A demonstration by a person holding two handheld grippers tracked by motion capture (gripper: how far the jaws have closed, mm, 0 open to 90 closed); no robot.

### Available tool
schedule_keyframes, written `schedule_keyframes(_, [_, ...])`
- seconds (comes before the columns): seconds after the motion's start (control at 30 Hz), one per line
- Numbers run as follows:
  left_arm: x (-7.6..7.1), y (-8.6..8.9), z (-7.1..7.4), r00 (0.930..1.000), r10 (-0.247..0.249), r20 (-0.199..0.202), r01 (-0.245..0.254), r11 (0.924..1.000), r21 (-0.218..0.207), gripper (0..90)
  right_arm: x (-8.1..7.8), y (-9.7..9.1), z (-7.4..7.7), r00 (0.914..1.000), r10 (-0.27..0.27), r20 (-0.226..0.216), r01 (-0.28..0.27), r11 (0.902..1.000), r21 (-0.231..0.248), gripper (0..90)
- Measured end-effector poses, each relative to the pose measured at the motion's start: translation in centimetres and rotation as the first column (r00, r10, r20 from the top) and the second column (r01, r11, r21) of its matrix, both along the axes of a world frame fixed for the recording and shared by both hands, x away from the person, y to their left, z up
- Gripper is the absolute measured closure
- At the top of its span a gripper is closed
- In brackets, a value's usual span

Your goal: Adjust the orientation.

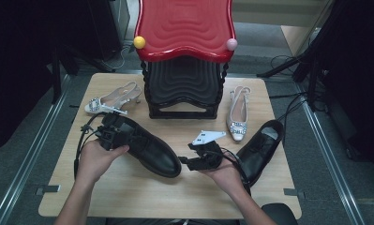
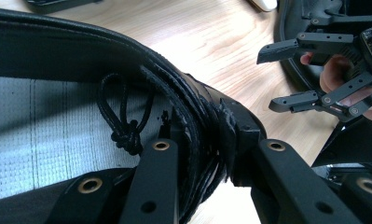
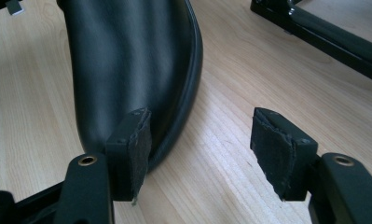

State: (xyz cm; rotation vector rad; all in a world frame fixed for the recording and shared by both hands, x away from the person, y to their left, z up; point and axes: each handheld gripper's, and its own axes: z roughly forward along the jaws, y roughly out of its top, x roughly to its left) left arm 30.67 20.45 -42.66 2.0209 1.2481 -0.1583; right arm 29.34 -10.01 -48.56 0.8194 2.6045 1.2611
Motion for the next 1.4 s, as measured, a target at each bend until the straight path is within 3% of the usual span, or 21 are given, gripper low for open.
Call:
schedule_keyframes(0.17, [0.6,-1.7,-1.6,0.9988,-0.028,-0.041,0.028,0.9995,-0.016,76.1,-0.1,-0.2,0.1,0.9999,-0.01,0.001,0.01,0.9999,0.003,38.9])
schedule_keyframes(0.27, [1.0,-2.4,-2.5,0.9964,-0.063,-0.057,0.063,0.998,-0.005,74.9,-0.2,-0.4,0.0,0.9999,-0.013,-0.001,0.013,0.9999,0.006,38.9])
schedule_keyframes(0.47, [1.7,-2.0,-3.2,0.9962,-0.038,-0.078,0.039,0.9992,0.008,69.1,-0.3,-0.5,-0.1,0.9998,-0.019,-0.006,0.019,0.9997,0.014,38.9])
schedule_keyframes(0.6, [1.9,-1.8,-3.5,0.9944,-0.055,-0.091,0.055,0.9985,-0.003,66.5,-0.5,-0.4,-0.1,0.9995,-0.02,-0.024,0.021,0.9992,0.034,39.1])
schedule_keyframes(0.8, [1.9,-2.1,-3.1,0.9929,-0.095,-0.071,0.1,0.9931,0.062,55.4,-1.0,-0.1,-0.1,0.9995,-0.016,-0.027,0.017,0.9993,0.033,39.3])
schedule_keyframes(1.03, [1.6,-0.8,-1.4,0.9949,-0.091,-0.044,0.094,0.993,0.071,45.0,-1.6,0.0,0.0,0.9997,-0.012,-0.022,0.013,0.9993,0.036,39.5])
schedule_keyframes(1.33, [1.1,0.8,0.2,0.9968,-0.08,0.003,0.078,0.9891,0.124,39.7,-2.8,1.0,-0.1,0.9993,0.026,-0.026,-0.024,0.9989,0.04,40.2])
schedule_keyframes(1.4, [1.0,1.2,0.4,0.9975,-0.07,0.008,0.069,0.991,0.115,39.2,-3.1,1.3,-0.1,0.9991,0.028,-0.031,-0.027,0.9985,0.047,40.6])
